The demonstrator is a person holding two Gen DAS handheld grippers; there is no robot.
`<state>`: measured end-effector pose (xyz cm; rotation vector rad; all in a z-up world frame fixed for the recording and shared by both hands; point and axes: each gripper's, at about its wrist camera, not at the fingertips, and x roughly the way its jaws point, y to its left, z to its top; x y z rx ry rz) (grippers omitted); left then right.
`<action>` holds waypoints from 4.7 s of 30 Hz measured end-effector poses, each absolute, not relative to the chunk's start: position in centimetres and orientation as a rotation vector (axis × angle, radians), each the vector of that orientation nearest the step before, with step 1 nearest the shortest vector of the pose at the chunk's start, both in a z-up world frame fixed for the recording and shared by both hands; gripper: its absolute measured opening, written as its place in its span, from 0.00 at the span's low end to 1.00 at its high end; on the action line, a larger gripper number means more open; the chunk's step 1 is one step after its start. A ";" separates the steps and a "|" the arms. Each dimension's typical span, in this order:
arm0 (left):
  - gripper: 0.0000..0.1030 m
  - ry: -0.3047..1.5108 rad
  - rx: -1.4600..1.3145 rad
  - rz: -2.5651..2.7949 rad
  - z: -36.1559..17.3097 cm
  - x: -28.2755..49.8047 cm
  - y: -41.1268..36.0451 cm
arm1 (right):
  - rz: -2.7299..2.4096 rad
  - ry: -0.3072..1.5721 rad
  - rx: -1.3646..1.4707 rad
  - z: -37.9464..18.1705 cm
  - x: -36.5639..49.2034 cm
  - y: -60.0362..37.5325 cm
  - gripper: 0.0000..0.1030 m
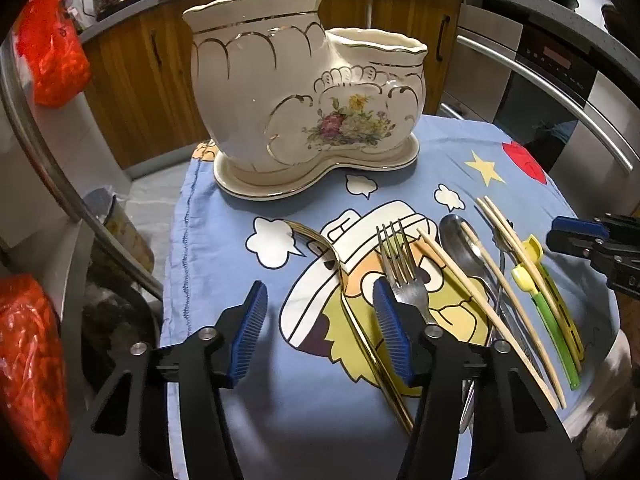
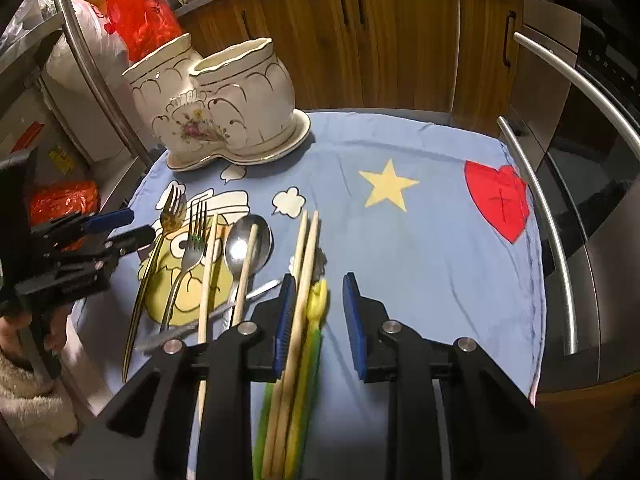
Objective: Organize utensils
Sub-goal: 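Close left tool on the gold fork while right tool grasps the yellow-green utensil, then lift the gold fork with left tool while right tool carries yellow-green utensil to holder, then drop gold fork into the larger cup with left tool while right releases utensil into smaller cup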
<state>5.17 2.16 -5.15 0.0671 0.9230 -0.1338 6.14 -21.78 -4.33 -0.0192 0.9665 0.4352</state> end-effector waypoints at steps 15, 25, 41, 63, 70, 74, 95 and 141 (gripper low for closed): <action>0.45 0.987 0.049 -0.193 -6.4 7.2 1.5 | 0.470 1.055 0.055 -6.5 7.8 -21.5 0.15; 0.38 0.993 0.065 -0.201 -7.1 8.2 0.9 | 0.480 1.069 0.089 -6.7 8.0 -21.7 0.14; 0.04 0.904 0.017 -0.237 -5.0 6.8 1.8 | 0.485 0.949 0.131 -3.7 6.9 -23.2 0.06; 0.04 0.603 0.008 -0.268 4.7 0.9 3.1 | 0.508 0.681 0.041 2.7 4.2 -21.2 0.06; 0.04 0.500 0.031 -0.246 7.9 0.2 3.5 | 0.506 0.621 0.038 4.5 4.2 -20.5 0.06; 0.04 0.466 0.056 -0.237 9.8 0.7 3.5 | 0.511 0.561 0.001 6.7 4.8 -19.4 0.06; 0.04 0.225 0.140 -0.122 23.3 7.2 4.6 | 0.485 0.309 -0.023 15.4 13.9 -12.0 0.06; 0.04 0.498 0.025 -0.099 8.5 15.0 6.8 | 0.485 0.576 0.053 3.5 19.7 -12.1 0.07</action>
